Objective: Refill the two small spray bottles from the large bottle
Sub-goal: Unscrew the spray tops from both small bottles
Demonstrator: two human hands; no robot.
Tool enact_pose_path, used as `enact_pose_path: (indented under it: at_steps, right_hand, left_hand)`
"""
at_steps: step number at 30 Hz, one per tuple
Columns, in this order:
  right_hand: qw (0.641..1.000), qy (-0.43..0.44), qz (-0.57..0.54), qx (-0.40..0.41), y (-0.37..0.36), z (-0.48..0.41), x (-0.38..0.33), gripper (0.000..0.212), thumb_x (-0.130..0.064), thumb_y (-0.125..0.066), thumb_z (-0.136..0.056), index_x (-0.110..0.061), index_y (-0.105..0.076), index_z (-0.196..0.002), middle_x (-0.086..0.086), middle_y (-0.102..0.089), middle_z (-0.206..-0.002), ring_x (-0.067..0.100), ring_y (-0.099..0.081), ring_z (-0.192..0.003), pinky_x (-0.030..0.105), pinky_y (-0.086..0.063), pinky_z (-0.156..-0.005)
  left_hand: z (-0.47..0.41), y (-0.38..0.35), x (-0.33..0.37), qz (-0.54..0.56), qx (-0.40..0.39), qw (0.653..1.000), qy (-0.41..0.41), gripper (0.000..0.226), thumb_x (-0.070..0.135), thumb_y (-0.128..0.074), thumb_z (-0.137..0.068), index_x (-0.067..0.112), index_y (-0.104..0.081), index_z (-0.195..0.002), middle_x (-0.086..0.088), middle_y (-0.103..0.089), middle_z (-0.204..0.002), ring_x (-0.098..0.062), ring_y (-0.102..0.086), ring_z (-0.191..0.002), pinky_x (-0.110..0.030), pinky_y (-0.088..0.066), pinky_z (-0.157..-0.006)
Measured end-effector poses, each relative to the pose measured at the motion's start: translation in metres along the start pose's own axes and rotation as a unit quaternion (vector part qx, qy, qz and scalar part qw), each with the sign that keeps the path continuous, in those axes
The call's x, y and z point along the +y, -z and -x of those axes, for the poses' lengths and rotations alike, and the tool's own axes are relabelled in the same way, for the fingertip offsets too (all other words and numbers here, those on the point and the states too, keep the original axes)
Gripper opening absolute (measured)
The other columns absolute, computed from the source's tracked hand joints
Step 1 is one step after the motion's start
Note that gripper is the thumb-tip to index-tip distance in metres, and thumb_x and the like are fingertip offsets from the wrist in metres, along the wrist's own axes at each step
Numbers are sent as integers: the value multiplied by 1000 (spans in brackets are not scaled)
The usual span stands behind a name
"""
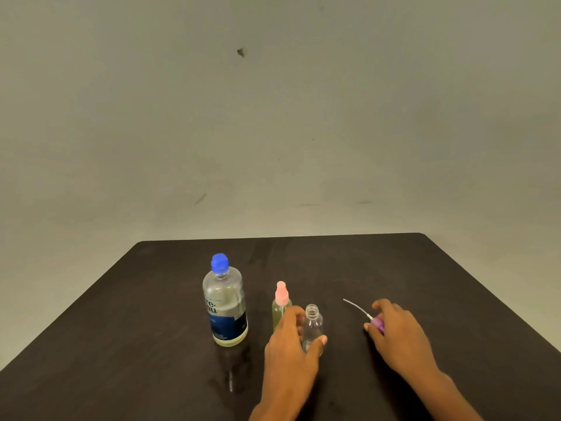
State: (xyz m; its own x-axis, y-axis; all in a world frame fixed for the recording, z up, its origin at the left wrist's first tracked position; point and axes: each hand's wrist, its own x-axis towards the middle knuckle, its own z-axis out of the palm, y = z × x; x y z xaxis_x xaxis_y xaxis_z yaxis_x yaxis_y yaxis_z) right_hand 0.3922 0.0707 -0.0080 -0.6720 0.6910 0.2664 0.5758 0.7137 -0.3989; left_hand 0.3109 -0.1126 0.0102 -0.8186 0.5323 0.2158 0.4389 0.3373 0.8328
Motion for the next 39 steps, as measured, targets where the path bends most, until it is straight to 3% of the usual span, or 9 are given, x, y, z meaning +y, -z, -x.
enact_pose_path:
  at_steps: [7,10,14,17,21,25,29,33,39]
  right_hand:
    - [999,-1,34,25,-2,4,-4,38,-45,-55,-91,-26,-48,-124,-6,-55,-115,13,-53,-100,24,-43,-83]
    - [999,0,35,23,-2,3,-3,40,-48,-53,-91,-27,-48,-124,-7,-54,-116,10,-51,-100,21,-40,-81]
    - [999,-7,-2,39,-5,3,-3,41,-47,-56,-89,-22,-53,-121,-3,-55,-114,16,-53,-99,28,-43,-81]
    - [991,4,-72,112,1,0,-11,34,-32,-64,-88,-15,-60,-116,4,-58,-114,23,-54,-98,33,-44,-77]
    - [966,78,-183,166,24,-11,-48,27,-17,-66,-86,-17,-61,-113,-6,-56,-106,17,-56,-100,25,-39,-83]
    - [956,165,-234,62,47,-14,-95,36,-27,-65,-87,-24,-54,-121,-11,-54,-111,3,-53,-99,14,-41,-85]
    - [960,218,-154,-91,53,-15,-127,45,-39,-61,-89,-31,-45,-131,-11,-50,-126,4,-48,-114,23,-43,-97]
    - [957,236,-122,-116,50,-12,-140,39,-34,-63,-88,-28,-50,-124,-7,-53,-121,9,-53,-107,27,-48,-94]
    - [943,252,-165,-144,62,-9,-141,20,-23,-64,-89,-26,-60,-108,-10,-62,-106,7,-59,-93,17,-50,-81]
  left_hand:
    - [-4,-16,-4,-12,25,999,17,54,44,-73,-76,37,-40,-118,17,-53,-115,-6,-52,-107,-23,-45,-95]
    - [3,-12,-4,-29,47,998,14,56,53,-75,-67,41,-36,-106,20,-47,-101,-1,-47,-97,-17,-42,-77]
    - [8,-2,-6,-13,174,984,-35,45,47,-76,-69,35,-40,-93,16,-45,-88,-3,-46,-88,-15,-35,-63]
    - [-3,5,-11,13,229,972,-46,39,26,-73,-80,28,-43,-105,13,-46,-97,-8,-47,-94,-18,-39,-74]
    - [-16,9,-16,16,152,988,2,70,14,-67,-84,21,-28,-142,6,-39,-136,-13,-37,-129,-33,-36,-107]
    - [-24,8,-17,34,83,995,53,72,18,-63,-87,20,-23,-146,6,-42,-142,-14,-41,-131,-30,-35,-106]
    - [-24,10,-19,41,47,996,62,34,20,-63,-89,35,-44,-112,10,-64,-106,-1,-59,-94,-16,-46,-76]
    - [-21,19,-12,67,55,995,46,35,14,-65,-86,42,-46,-96,12,-65,-93,-4,-62,-91,-22,-50,-78]
    - [-12,38,-2,75,66,995,7,33,19,-66,-86,44,-50,-99,16,-65,-97,-3,-63,-93,-24,-53,-84]
